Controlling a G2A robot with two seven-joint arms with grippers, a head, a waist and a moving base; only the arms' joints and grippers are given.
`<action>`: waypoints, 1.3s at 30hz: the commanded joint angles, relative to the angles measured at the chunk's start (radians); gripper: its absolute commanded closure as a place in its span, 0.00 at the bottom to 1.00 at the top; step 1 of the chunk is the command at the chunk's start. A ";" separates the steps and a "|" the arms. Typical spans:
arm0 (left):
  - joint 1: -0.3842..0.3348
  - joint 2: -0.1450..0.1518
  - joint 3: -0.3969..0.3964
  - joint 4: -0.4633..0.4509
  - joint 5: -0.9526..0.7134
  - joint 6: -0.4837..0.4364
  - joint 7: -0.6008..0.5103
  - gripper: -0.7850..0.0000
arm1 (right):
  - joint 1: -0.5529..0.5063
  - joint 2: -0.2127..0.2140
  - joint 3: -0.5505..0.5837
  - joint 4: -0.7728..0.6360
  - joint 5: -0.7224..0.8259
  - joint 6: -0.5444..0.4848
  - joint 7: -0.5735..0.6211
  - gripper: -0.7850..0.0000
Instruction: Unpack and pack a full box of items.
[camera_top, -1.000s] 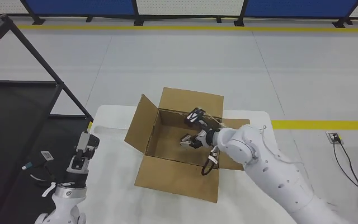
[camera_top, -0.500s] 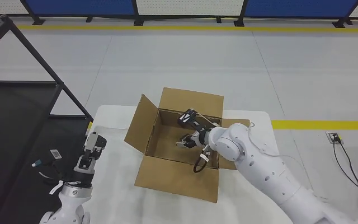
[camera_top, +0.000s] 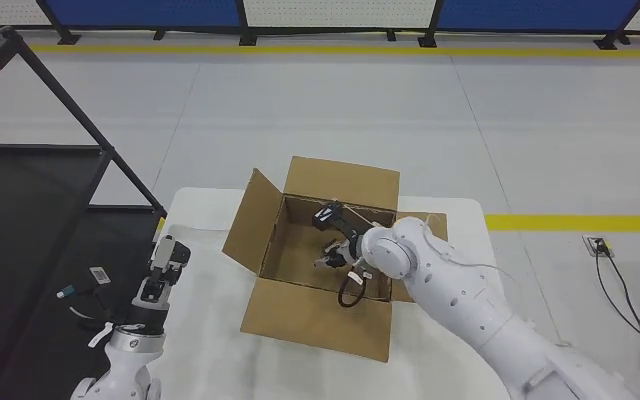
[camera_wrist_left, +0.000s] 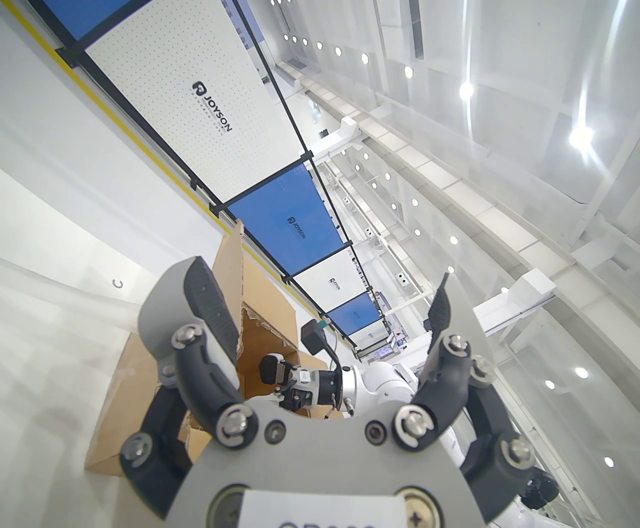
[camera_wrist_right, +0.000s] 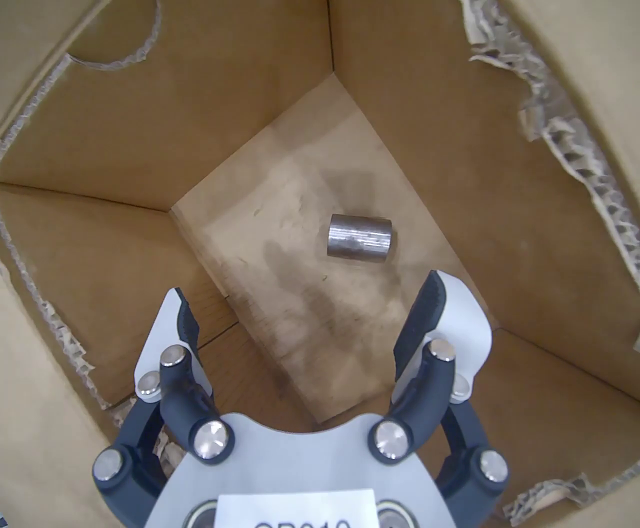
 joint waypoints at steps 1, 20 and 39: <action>0.000 0.000 0.000 0.000 0.000 0.000 0.000 0.00 | 0.027 -0.039 -0.028 0.086 0.018 0.033 0.001 0.00; 0.000 0.000 0.000 0.000 0.000 0.000 0.000 0.00 | 0.090 -0.321 -0.154 0.566 -0.015 0.138 -0.226 0.00; 0.003 0.000 0.001 -0.002 0.003 0.010 -0.007 0.00 | 0.097 -0.361 -0.154 0.652 -0.029 0.103 -0.262 0.00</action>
